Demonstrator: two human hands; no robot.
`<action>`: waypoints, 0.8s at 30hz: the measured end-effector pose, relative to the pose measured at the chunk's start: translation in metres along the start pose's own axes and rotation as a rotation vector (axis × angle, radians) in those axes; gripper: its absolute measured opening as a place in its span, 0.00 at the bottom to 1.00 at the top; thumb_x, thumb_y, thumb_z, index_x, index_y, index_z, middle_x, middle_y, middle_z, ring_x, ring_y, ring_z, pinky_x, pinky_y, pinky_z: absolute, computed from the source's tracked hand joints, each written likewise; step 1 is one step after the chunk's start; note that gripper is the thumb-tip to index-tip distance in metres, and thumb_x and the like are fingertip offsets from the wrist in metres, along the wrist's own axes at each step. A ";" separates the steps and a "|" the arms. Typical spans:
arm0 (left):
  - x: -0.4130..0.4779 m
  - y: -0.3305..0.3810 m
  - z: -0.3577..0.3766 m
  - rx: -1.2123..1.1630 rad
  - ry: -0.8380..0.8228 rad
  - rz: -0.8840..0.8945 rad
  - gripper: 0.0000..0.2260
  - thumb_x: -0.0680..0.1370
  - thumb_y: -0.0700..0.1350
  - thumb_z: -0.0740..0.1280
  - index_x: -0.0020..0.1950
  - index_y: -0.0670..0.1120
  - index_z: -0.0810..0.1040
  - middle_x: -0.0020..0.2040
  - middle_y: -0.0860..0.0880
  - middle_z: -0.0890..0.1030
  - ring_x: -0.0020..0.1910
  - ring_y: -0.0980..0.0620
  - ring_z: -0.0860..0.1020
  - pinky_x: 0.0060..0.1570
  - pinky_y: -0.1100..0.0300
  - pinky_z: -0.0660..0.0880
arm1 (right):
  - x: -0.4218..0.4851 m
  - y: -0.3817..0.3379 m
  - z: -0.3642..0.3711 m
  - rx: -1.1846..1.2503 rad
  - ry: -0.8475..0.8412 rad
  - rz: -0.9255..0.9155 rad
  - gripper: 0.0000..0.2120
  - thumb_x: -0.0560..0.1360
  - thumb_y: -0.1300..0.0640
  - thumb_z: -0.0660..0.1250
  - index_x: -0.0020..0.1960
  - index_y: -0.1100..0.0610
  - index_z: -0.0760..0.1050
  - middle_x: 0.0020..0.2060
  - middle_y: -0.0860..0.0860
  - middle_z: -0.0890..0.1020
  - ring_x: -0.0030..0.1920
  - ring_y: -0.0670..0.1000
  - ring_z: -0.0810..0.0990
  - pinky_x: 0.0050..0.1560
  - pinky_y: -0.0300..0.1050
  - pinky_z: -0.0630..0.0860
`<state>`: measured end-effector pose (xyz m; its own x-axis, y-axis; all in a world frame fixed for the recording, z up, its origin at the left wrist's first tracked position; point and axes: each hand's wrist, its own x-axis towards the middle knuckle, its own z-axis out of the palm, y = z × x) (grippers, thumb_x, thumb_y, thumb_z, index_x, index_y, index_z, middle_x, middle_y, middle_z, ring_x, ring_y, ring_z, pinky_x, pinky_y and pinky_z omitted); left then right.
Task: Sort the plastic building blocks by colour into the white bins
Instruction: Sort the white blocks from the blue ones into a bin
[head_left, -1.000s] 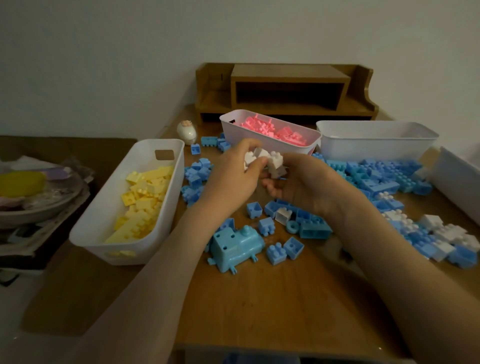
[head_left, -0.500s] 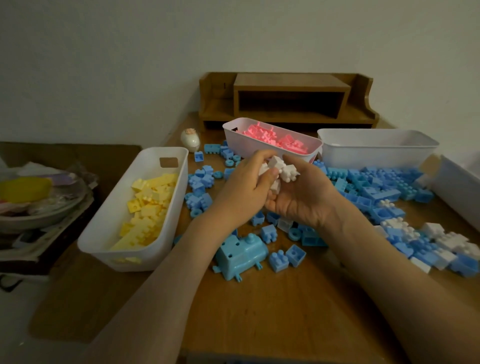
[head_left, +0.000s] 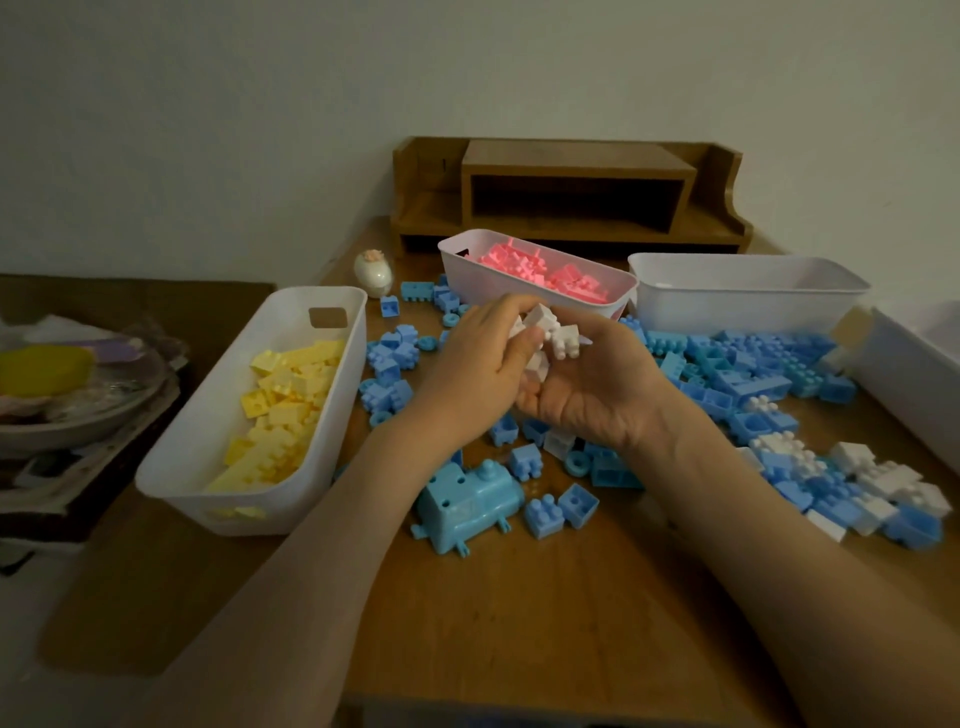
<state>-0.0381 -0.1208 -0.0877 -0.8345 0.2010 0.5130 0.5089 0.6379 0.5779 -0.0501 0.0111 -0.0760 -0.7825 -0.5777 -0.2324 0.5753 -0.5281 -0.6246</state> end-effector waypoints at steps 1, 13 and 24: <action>0.000 0.000 0.000 0.006 -0.001 -0.001 0.12 0.82 0.44 0.58 0.64 0.43 0.72 0.57 0.46 0.75 0.57 0.50 0.71 0.54 0.58 0.69 | 0.000 0.000 0.001 0.001 0.002 -0.005 0.16 0.75 0.53 0.59 0.55 0.62 0.76 0.49 0.57 0.79 0.51 0.53 0.76 0.68 0.46 0.60; -0.002 0.004 0.002 0.046 -0.012 -0.002 0.21 0.79 0.51 0.51 0.68 0.43 0.68 0.61 0.45 0.74 0.60 0.48 0.70 0.60 0.52 0.67 | -0.002 0.002 0.004 -0.023 -0.003 -0.072 0.21 0.77 0.51 0.57 0.67 0.60 0.71 0.57 0.57 0.77 0.56 0.55 0.77 0.60 0.50 0.72; -0.004 0.006 -0.004 0.032 -0.040 -0.102 0.26 0.80 0.39 0.58 0.76 0.51 0.55 0.67 0.52 0.67 0.67 0.54 0.60 0.65 0.58 0.55 | -0.004 0.003 0.006 0.024 -0.045 -0.068 0.19 0.73 0.57 0.62 0.61 0.63 0.73 0.56 0.60 0.78 0.54 0.56 0.79 0.57 0.53 0.75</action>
<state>-0.0307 -0.1208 -0.0840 -0.8896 0.1628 0.4267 0.4146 0.6797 0.6051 -0.0439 0.0082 -0.0719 -0.8090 -0.5668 -0.1557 0.5269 -0.5818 -0.6196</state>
